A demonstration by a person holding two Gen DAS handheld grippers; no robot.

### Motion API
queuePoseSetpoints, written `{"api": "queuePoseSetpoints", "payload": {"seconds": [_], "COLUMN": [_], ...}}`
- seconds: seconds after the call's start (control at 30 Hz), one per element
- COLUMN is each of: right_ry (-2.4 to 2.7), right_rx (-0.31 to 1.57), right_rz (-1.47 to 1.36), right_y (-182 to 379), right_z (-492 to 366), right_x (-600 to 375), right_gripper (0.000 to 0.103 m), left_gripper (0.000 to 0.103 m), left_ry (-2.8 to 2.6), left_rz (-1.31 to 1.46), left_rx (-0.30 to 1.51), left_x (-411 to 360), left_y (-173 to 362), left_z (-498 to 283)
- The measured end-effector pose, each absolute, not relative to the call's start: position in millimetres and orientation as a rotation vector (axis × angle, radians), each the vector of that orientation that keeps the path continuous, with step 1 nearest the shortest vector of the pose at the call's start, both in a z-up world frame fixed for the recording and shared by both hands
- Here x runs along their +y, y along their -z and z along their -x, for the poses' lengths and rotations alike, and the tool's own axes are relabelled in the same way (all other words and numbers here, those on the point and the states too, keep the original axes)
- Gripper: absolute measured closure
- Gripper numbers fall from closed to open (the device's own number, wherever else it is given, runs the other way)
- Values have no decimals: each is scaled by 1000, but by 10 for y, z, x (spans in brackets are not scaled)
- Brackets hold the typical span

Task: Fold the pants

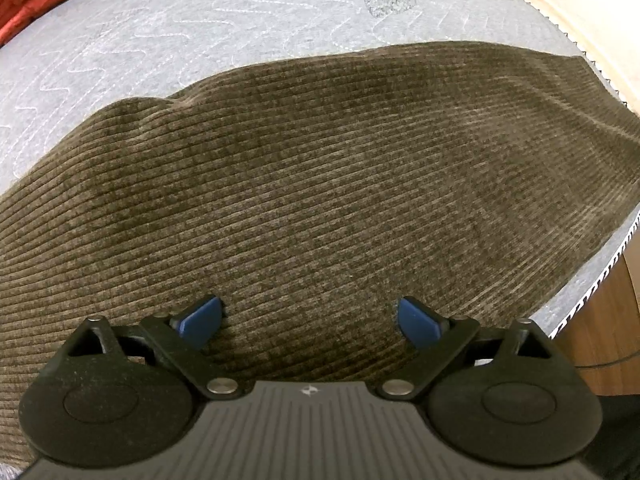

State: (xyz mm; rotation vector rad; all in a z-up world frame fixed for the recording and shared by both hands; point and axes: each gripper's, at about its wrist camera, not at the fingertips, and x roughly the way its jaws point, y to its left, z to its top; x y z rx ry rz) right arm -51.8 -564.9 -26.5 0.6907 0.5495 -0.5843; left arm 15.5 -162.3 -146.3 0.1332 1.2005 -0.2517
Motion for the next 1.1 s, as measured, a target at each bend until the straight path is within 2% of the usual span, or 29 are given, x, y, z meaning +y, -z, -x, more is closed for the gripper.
{"api": "queuePoseSetpoints", "payload": {"seconds": [0.07, 0.17, 0.3, 0.37, 0.47, 0.57, 0.67, 0.73, 0.87, 1.07, 1.1], "right_ry": [559, 471, 219, 44, -252, -513, -596, -626, -587, -520, -523], "right_rx": [496, 414, 301, 284, 372, 486, 487, 472, 455, 533, 554], "right_rz": [-619, -365, 58, 277, 596, 788, 790, 716, 568, 525, 517], "right_y": [28, -396, -675, -539, 13, 548, 578, 446, 166, 229, 269], "right_z": [524, 501, 634, 780, 1037, 1362, 1578, 1598, 1468, 1040, 969], "right_x": [-5415, -4727, -3262, -2446, -1404, -877, -777, -828, -973, -1315, -1348], "right_gripper": [88, 88, 88, 88, 84, 71, 57, 51, 50, 41, 41], "left_gripper": [6, 6, 6, 6, 6, 6, 8, 19, 26, 26, 23], "left_ry": [236, 202, 112, 75, 55, 81, 176, 249, 391, 514, 509], "left_rz": [-109, -32, 82, 127, 195, 224, 257, 271, 307, 402, 396], "left_rx": [1192, 1150, 1070, 1059, 1069, 1096, 1123, 1110, 1060, 1030, 1029], "left_x": [-1545, -1287, -764, -504, -167, -6, 43, 28, -82, -297, -327], "left_y": [1398, 1200, 915, 841, 817, 874, 937, 939, 937, 1006, 1051], "left_z": [-177, -272, -419, -481, -538, -547, -527, -498, -531, -729, -769]}}
